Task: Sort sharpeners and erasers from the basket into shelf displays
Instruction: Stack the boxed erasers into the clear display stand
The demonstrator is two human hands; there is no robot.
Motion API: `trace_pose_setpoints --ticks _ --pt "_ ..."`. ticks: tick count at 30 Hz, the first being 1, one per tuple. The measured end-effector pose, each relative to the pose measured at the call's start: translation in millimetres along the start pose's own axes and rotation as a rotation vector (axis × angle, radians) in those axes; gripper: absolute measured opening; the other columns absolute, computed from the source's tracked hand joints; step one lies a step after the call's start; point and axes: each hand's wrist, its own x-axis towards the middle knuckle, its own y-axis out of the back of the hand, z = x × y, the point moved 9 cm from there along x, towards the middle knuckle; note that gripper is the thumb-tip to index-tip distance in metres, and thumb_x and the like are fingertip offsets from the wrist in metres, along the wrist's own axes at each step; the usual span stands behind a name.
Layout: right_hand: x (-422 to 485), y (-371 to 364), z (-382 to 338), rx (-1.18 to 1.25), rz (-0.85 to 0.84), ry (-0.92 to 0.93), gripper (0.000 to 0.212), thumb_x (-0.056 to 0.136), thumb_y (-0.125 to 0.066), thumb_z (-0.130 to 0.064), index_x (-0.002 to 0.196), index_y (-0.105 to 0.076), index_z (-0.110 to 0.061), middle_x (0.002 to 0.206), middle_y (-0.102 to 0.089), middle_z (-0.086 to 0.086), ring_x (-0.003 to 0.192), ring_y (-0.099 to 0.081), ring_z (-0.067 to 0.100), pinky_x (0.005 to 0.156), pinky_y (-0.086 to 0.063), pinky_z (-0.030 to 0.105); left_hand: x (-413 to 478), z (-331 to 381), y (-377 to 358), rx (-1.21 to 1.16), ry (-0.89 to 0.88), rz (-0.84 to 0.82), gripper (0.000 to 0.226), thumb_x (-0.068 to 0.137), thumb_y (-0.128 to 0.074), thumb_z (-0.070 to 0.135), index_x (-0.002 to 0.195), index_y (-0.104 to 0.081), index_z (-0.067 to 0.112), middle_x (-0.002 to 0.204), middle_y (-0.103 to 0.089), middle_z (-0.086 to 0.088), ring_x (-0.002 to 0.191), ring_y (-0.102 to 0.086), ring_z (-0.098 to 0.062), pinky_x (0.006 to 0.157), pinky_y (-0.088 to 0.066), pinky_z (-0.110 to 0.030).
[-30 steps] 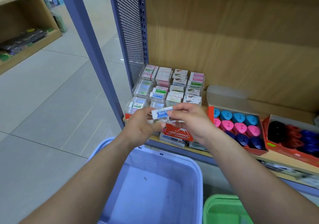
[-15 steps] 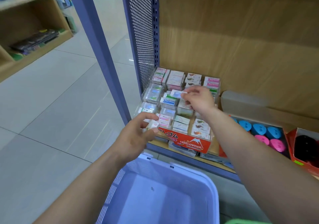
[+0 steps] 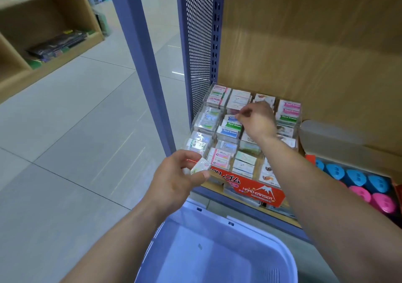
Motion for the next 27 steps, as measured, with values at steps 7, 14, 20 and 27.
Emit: trace_pose_setpoints --ticks 7,14,20,27 --pt "-83 35 -49 0.437 -0.272 0.016 0.014 0.099 -0.063 -0.026 0.102 -0.076 -0.022 0.088 -0.073 -0.005 0.076 -0.066 0.010 0.065 -0.050 0.022 -5 20 -3 -0.064 -0.055 0.031 0.031 0.074 -0.089 0.017 0.097 -0.073 0.028 0.093 -0.071 -0.004 0.058 -0.058 -0.005 0.049 -0.039 -0.013" --pt "-163 42 -72 0.773 -0.615 -0.037 0.018 0.093 -0.069 -0.007 0.109 -0.073 -0.012 0.085 -0.071 0.015 0.071 -0.067 0.022 0.071 -0.056 0.034 -18 49 -23 -0.018 -0.152 -0.006 0.033 0.070 -0.091 0.021 0.096 -0.072 0.026 0.088 -0.071 0.002 0.069 -0.062 0.001 0.065 -0.044 -0.014" --pt "-174 76 -50 0.951 -0.508 -0.154 0.020 0.094 -0.061 0.006 0.110 -0.070 -0.002 0.081 -0.070 0.014 0.071 -0.070 0.019 0.067 -0.058 0.022 -24 62 -35 -0.030 -0.162 -0.025 0.028 0.076 -0.087 0.018 0.097 -0.070 0.025 0.086 -0.069 0.002 0.062 -0.061 -0.001 0.060 -0.046 -0.016" --pt "-180 95 -21 0.945 -0.414 -0.233 0.016 0.092 -0.065 0.005 0.105 -0.069 -0.004 0.084 -0.074 0.015 0.077 -0.075 0.024 0.068 -0.061 0.025 -29 71 -51 -0.013 -0.170 -0.067 0.029 0.083 -0.081 0.009 0.108 -0.067 0.017 0.092 -0.071 0.001 0.051 -0.055 0.006 0.049 -0.041 -0.009"
